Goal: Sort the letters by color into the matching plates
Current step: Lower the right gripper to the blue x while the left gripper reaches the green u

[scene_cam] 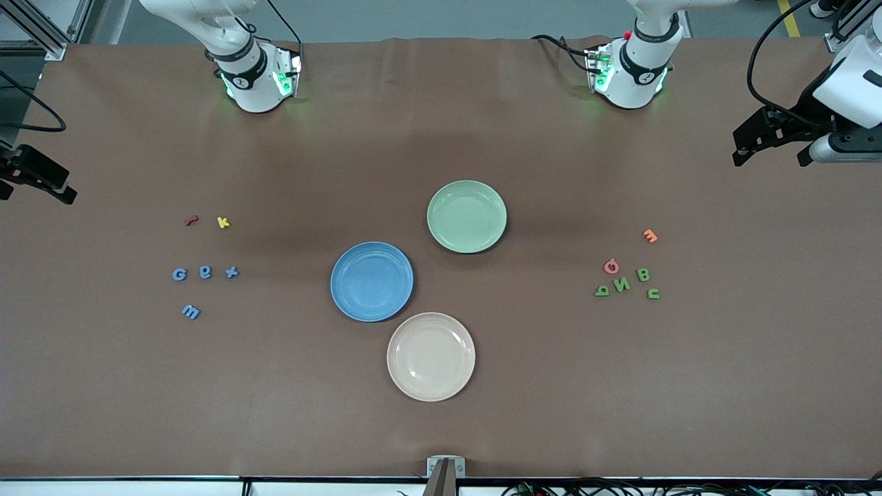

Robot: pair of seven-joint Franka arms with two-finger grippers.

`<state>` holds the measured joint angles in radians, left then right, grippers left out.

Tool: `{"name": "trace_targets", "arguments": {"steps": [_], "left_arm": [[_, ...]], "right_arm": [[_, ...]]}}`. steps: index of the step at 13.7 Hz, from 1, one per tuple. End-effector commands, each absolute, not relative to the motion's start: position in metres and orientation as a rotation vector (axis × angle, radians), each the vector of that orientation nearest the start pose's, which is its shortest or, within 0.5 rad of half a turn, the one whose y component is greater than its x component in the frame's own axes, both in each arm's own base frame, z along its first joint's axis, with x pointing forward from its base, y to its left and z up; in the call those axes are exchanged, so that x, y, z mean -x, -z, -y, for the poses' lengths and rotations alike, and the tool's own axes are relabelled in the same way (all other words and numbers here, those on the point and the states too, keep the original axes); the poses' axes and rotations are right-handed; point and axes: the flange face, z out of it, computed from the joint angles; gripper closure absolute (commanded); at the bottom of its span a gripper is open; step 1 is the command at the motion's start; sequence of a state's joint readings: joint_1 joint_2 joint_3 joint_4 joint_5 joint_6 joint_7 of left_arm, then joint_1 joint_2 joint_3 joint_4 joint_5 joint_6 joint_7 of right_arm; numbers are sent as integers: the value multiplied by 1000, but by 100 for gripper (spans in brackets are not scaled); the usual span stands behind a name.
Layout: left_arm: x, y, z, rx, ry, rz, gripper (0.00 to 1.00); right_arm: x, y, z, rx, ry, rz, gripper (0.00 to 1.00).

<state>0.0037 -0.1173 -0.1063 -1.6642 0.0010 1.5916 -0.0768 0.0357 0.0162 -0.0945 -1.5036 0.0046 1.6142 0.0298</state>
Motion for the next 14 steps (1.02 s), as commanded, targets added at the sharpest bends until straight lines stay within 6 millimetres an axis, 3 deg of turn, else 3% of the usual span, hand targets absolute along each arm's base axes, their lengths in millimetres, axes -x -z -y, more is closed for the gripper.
{"name": "trace_targets", "arguments": {"steps": [1, 4, 8, 10, 12, 14], "left_arm": [[-520, -649, 55, 3147, 71, -67, 0], [-520, -650, 54, 3147, 76, -65, 0], [-538, -639, 50, 3141, 48, -60, 0], [-552, -614, 45, 3151, -13, -41, 0], [-570, -585, 42, 3158, -26, -22, 0], [-579, -548, 26, 3160, 3, 28, 0]], "right_arm": [[-568, -653, 28, 3146, 145, -138, 0], [-566, -654, 28, 3147, 135, -109, 0], [-565, -652, 31, 3149, 118, -17, 0], [-565, -641, 30, 3155, 55, -15, 0], [-570, -615, 30, 3155, -27, -17, 0], [-570, -580, 26, 3141, -118, -15, 0]]}}
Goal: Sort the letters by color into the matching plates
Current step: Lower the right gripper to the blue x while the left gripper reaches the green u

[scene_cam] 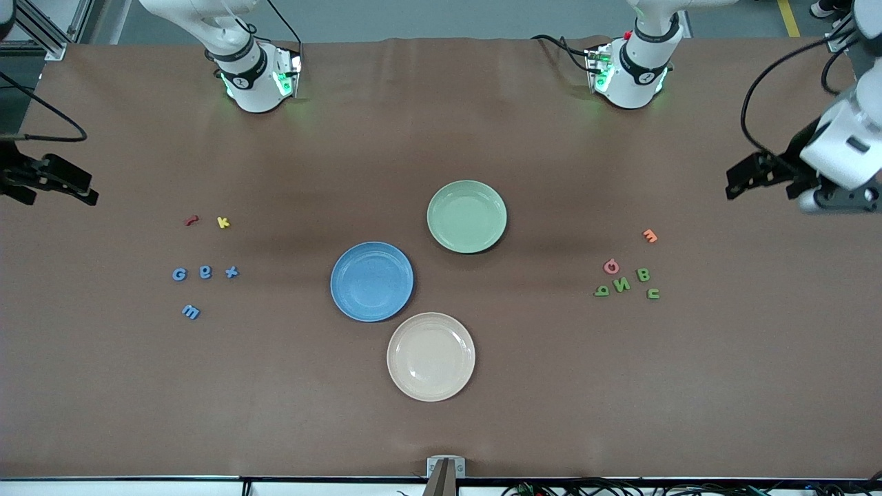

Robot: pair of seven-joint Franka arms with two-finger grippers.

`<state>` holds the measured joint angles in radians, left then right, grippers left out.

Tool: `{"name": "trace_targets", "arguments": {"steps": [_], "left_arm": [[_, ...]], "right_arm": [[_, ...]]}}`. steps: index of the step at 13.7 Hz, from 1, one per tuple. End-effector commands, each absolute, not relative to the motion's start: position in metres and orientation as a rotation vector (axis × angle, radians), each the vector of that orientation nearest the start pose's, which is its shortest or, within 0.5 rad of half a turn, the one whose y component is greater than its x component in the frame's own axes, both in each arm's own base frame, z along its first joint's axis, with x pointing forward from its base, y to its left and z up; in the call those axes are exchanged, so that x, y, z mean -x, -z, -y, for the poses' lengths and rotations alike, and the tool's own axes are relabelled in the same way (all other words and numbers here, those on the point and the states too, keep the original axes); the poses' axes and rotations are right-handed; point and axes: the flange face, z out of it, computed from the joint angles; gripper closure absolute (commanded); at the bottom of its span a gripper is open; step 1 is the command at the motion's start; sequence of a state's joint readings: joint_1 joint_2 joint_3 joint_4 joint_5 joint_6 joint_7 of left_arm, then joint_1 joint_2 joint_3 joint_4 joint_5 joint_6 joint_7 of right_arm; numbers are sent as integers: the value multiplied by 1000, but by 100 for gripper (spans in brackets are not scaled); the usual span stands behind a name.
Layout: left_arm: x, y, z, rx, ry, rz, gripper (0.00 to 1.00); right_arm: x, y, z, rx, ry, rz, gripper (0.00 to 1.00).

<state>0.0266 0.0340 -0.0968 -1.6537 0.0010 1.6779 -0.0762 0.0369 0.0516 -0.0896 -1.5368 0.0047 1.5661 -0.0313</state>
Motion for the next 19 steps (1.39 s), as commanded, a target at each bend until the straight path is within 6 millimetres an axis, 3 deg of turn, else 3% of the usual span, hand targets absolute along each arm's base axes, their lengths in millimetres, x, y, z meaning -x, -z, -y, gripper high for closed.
{"name": "trace_targets", "arguments": {"steps": [1, 5, 9, 13, 16, 19], "left_arm": [[-580, -529, 25, 3160, 13, 32, 0], [-576, -445, 25, 3157, 19, 177, 0], [-564, -370, 28, 3158, 46, 175, 0], [-560, -300, 26, 3164, 66, 179, 7], [-564, -268, 26, 3169, 60, 183, 12], [-565, -232, 27, 3176, 62, 187, 14]], "right_arm": [[-569, -562, 22, 3133, -155, -8, 0], [-567, -468, 2, 3121, -141, 23, 0], [-564, -376, -14, 3125, -140, 54, 0], [-564, -317, -11, 3121, -219, 36, 0], [-555, -281, -10, 3131, -155, 34, 0], [-557, -243, -11, 3141, -135, 54, 0]]}}
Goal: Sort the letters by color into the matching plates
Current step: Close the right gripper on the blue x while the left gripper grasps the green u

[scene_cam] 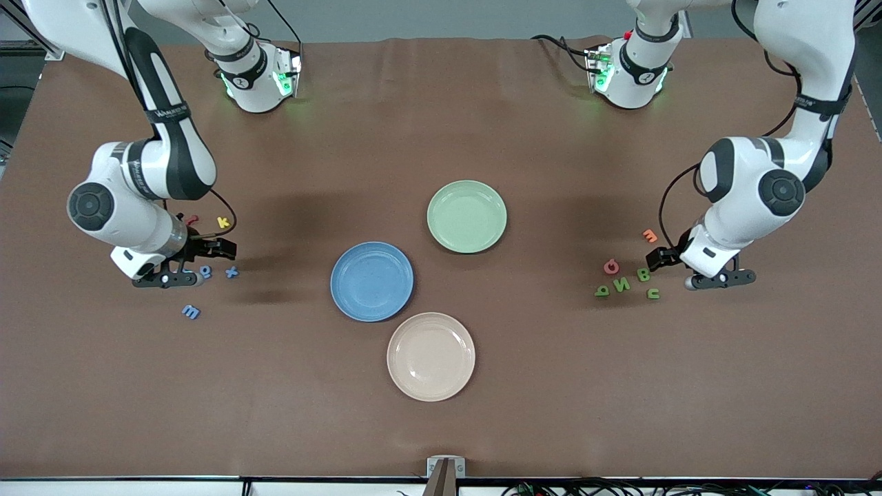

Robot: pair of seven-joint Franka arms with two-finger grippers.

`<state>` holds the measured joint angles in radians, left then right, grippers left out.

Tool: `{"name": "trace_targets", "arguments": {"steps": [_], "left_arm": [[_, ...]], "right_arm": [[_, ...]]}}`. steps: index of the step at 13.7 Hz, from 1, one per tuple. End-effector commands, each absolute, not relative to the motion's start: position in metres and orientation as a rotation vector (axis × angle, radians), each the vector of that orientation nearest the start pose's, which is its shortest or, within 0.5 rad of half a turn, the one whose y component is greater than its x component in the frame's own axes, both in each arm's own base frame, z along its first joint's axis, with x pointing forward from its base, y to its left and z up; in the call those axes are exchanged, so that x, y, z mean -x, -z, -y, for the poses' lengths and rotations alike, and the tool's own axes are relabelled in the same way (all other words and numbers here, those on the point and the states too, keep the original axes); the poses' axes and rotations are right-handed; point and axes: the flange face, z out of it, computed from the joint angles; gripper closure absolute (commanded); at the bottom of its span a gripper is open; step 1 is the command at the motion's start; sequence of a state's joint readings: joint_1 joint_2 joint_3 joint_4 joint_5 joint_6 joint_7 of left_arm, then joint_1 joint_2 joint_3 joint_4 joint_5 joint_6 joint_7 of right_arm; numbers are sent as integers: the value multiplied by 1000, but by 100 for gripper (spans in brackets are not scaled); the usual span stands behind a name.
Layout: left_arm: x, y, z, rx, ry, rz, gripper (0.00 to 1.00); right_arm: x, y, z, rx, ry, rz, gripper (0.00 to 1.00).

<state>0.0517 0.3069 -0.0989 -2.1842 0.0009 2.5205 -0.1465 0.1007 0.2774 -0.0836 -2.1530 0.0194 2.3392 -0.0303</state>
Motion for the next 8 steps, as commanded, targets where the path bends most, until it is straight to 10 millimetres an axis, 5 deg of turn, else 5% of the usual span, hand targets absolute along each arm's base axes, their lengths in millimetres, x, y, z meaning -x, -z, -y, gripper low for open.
{"name": "trace_targets", "arguments": {"steps": [1, 8], "left_arm": [[-564, -221, 27, 3177, 45, 189, 15], [-559, -185, 30, 3178, -33, 173, 26]], "right_arm": [[-560, -233, -10, 3144, -114, 59, 0], [-565, -182, -6, 3155, -47, 159, 0]]}}
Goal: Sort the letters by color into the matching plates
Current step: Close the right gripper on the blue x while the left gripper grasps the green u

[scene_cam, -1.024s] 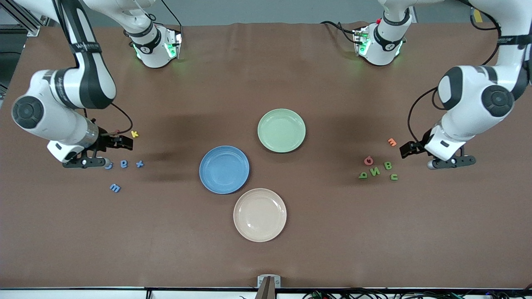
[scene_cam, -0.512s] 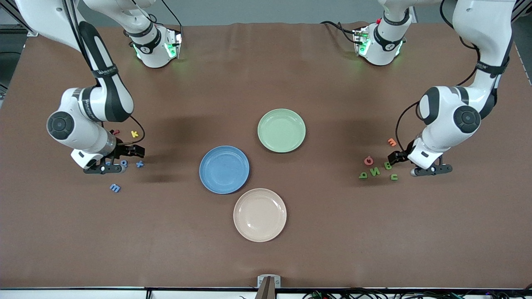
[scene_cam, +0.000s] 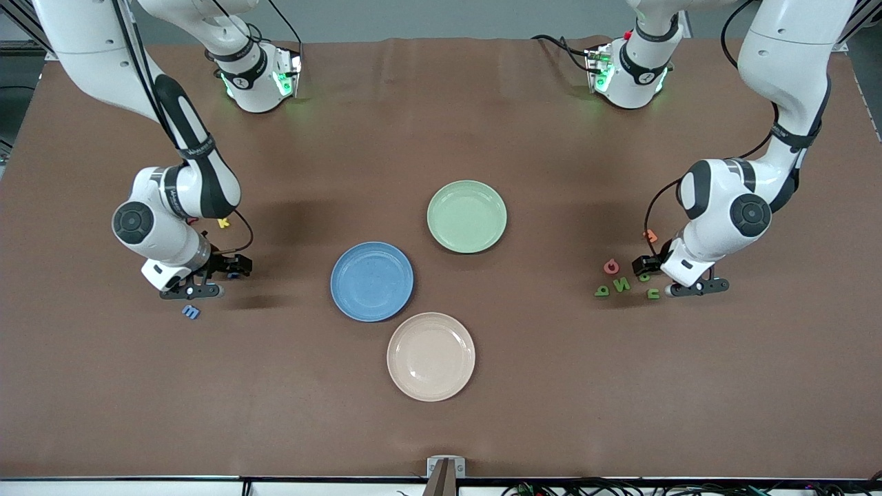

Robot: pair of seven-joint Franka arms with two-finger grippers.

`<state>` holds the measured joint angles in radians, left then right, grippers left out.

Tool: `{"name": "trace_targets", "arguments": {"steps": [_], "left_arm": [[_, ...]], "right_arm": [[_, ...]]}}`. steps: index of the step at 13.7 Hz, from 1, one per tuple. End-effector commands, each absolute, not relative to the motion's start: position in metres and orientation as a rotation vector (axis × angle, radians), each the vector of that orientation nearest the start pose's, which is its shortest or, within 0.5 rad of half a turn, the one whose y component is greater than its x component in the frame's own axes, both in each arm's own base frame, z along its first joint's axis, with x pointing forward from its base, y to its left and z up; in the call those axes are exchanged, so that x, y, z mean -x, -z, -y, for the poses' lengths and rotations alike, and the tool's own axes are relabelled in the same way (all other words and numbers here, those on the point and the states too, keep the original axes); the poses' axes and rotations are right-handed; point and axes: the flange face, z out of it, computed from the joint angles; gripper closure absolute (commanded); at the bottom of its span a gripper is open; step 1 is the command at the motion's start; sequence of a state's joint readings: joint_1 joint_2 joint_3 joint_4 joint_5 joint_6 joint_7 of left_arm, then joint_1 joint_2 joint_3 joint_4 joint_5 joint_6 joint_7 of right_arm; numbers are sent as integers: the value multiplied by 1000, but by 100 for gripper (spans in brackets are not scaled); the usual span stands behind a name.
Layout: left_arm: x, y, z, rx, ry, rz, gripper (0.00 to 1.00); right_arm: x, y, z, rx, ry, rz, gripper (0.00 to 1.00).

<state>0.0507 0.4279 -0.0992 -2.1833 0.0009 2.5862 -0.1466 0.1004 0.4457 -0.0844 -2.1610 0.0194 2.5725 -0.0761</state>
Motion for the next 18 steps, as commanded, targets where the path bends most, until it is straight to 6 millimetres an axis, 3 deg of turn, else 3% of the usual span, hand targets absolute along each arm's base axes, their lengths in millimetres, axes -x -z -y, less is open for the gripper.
{"name": "trace_targets", "arguments": {"steps": [1, 5, 10, 11, 12, 13, 14, 16, 18], "left_arm": [[-559, -184, 31, 3178, -35, 170, 27], [-563, -177, 33, 3180, -43, 167, 31], [-565, -169, 34, 3182, -38, 164, 40], [-565, -169, 33, 3182, -38, 164, 47], [-565, -169, 33, 3182, -38, 164, 60], [-565, -171, 34, 3182, -36, 164, 82], [-566, -174, 35, 3181, -31, 176, 96], [-568, -185, 35, 3182, -12, 168, 100], [-571, -211, 34, 3179, 1, 160, 100]], "right_arm": [[-564, -178, -6, 3155, -54, 159, 0], [-563, -171, -5, 3156, -66, 162, 5], [-562, -166, -5, 3156, -78, 162, 29], [-562, -165, -5, 3156, -81, 162, 33], [-562, -165, -5, 3156, -81, 162, 36], [-562, -165, -5, 3156, -78, 162, 41], [-562, -165, -5, 3156, -78, 162, 48], [-563, -165, -4, 3156, -78, 160, 60], [-563, -166, -4, 3157, -73, 163, 67]]}}
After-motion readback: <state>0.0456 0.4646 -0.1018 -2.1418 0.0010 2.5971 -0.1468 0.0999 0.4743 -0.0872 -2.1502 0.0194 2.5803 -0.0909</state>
